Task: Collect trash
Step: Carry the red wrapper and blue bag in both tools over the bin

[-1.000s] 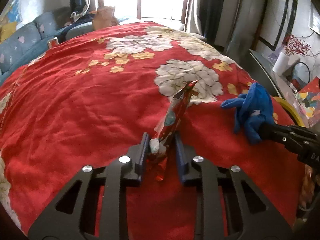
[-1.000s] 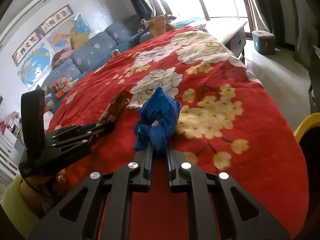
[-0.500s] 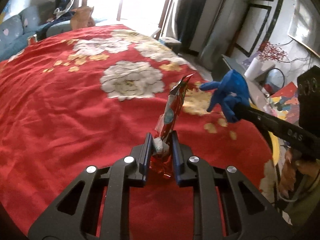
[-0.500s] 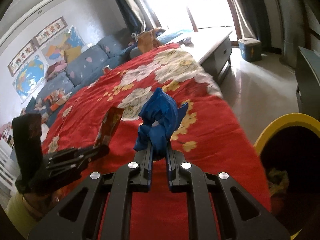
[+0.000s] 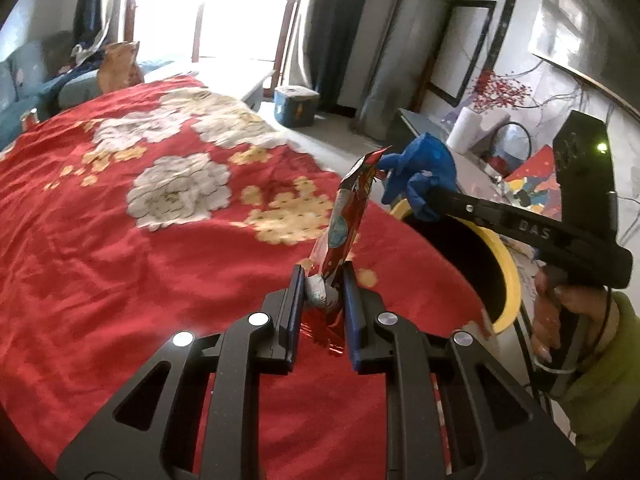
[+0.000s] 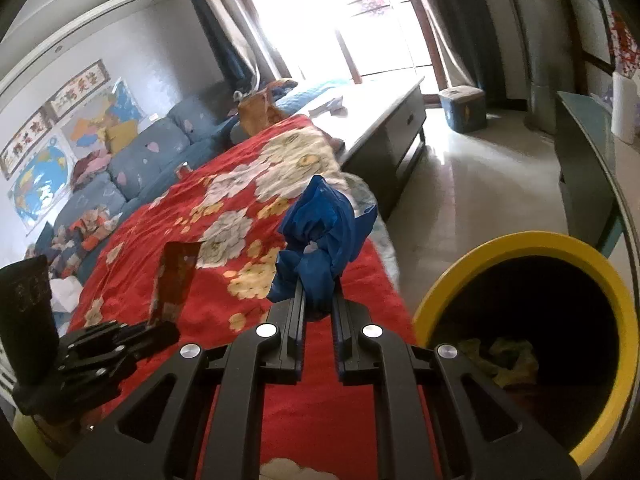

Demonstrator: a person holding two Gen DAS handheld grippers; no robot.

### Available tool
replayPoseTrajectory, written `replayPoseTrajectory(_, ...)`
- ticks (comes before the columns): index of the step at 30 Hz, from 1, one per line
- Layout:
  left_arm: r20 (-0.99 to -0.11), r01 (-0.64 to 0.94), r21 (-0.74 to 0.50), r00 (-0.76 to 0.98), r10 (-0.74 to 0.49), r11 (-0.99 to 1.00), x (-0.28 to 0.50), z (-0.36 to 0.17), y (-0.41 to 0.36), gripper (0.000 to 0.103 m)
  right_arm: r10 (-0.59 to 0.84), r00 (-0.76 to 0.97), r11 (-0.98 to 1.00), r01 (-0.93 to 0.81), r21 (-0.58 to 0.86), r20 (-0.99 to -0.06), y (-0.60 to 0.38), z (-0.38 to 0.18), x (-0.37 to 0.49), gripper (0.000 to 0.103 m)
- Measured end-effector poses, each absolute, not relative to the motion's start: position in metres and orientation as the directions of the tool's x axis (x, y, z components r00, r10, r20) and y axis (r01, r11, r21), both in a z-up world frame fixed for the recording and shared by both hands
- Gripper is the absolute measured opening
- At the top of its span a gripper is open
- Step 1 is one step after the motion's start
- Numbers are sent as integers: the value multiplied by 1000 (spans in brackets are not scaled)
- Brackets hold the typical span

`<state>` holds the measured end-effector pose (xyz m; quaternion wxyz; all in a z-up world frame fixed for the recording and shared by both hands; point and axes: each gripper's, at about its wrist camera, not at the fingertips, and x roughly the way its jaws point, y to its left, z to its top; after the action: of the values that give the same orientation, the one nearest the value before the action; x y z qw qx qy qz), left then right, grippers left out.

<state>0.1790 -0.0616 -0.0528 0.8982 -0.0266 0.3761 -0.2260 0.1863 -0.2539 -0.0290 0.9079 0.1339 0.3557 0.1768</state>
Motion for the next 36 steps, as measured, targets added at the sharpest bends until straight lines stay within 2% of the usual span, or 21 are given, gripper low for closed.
replayPoseTrajectory(19, -616, 495, -191, 612, -497, 847, 148, -27, -128, 13, 311, 763, 936, -144, 320, -567, -307, -14, 163, 11)
replayPoseTrajectory(36, -636, 583, -143, 566, -526, 800, 139, -28, -189, 13, 227, 793, 941, -29, 336, -566, -370, -23, 145, 11)
